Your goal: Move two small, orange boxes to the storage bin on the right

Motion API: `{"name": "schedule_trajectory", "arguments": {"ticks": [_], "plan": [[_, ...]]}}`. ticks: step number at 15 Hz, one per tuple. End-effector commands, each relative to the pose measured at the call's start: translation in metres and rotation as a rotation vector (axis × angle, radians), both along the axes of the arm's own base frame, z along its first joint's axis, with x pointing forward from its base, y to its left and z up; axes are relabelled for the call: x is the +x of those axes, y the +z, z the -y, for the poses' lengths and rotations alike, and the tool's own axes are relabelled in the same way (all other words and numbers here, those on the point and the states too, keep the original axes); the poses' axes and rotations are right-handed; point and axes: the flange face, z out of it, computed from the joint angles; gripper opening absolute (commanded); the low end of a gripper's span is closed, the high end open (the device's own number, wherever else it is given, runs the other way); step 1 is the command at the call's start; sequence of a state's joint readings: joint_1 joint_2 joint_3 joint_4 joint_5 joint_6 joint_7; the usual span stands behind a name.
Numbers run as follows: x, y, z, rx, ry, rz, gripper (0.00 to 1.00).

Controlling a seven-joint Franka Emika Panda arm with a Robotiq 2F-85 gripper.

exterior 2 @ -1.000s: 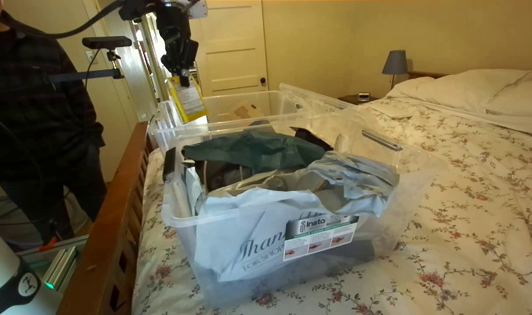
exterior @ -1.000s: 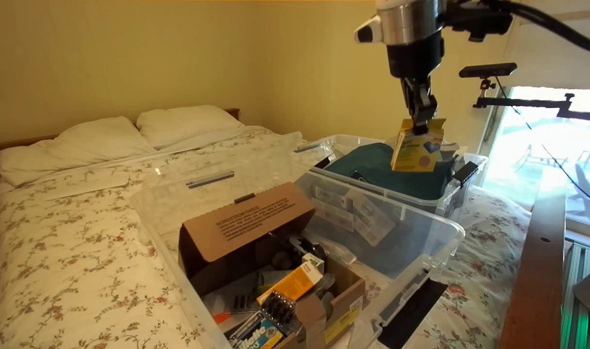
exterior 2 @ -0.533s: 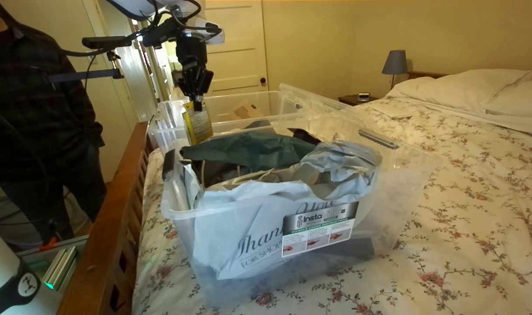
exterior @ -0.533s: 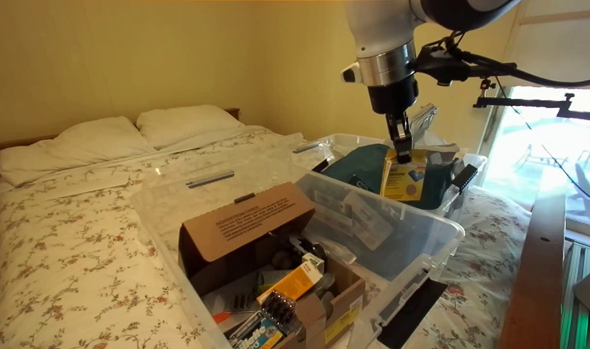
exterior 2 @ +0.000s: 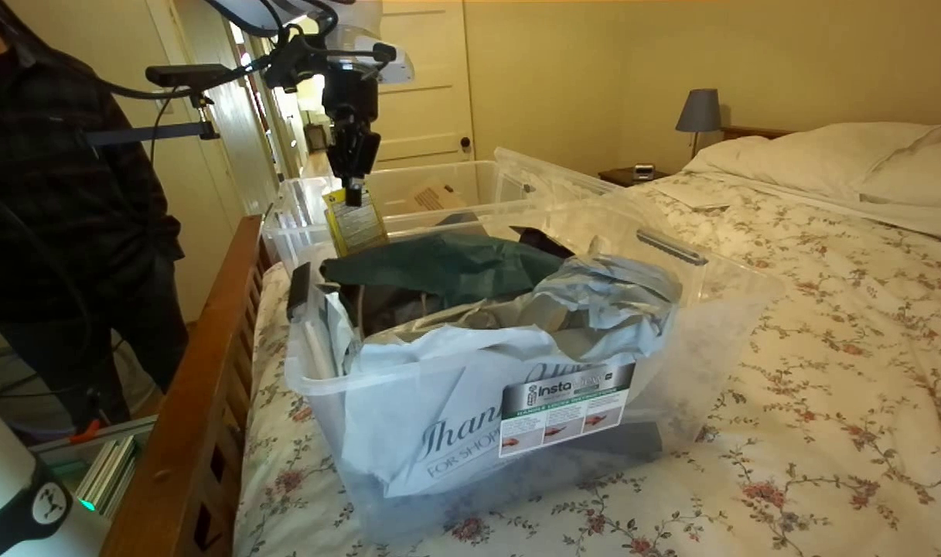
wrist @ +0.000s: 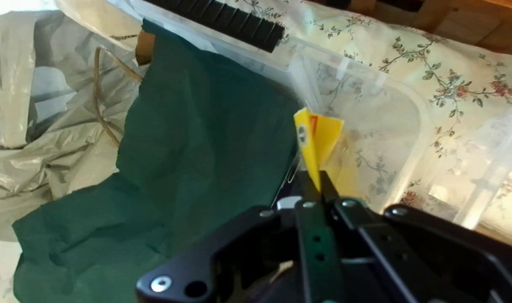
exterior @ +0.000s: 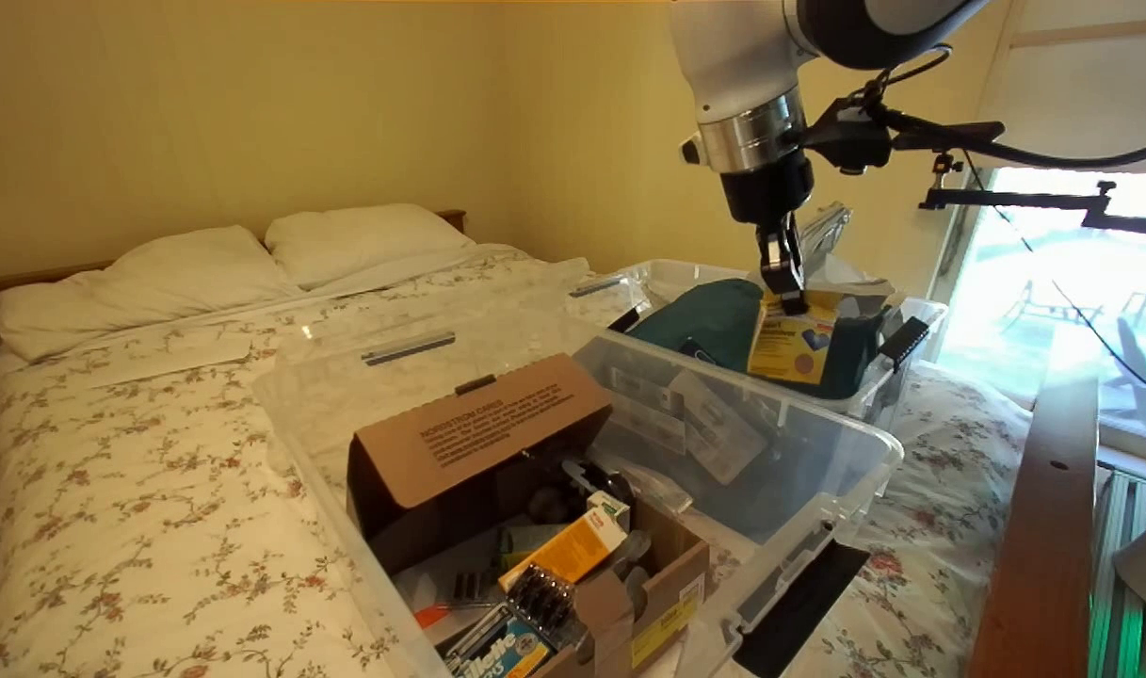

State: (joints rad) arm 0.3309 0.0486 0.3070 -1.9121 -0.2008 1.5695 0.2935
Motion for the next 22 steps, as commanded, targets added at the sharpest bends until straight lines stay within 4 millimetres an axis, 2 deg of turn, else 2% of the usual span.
{"name": "schedule_trajectory", "arguments": {"ticks": [1, 4, 6, 7, 8, 9, 11, 14, 16, 18, 19, 21, 22], "plan": [[-0.008, -0.039, 0.023, -0.01, -0.094, -0.095, 0.01], [-0.015, -0.082, 0.019, 0.038, -0.087, -0.222, 0.01], [-0.011, -0.098, 0.009, 0.109, -0.075, -0.233, 0.01], [-0.008, -0.102, 0.006, 0.13, -0.067, -0.231, 0.29], [-0.004, -0.103, 0.002, 0.158, -0.06, -0.195, 0.3], [-0.001, -0.103, -0.002, 0.183, -0.057, -0.154, 0.36], [0.004, -0.088, -0.008, 0.179, -0.017, -0.033, 0.48], [0.002, -0.044, -0.017, 0.087, 0.07, 0.084, 0.68], [-0.009, -0.008, -0.039, 0.056, 0.144, 0.16, 0.81], [-0.023, 0.021, -0.075, 0.1, 0.234, 0.237, 0.96], [-0.032, 0.031, -0.097, 0.132, 0.287, 0.265, 1.0], [-0.05, 0.035, -0.145, 0.206, 0.391, 0.304, 1.0], [-0.058, 0.029, -0.169, 0.247, 0.441, 0.328, 1.0]]}}
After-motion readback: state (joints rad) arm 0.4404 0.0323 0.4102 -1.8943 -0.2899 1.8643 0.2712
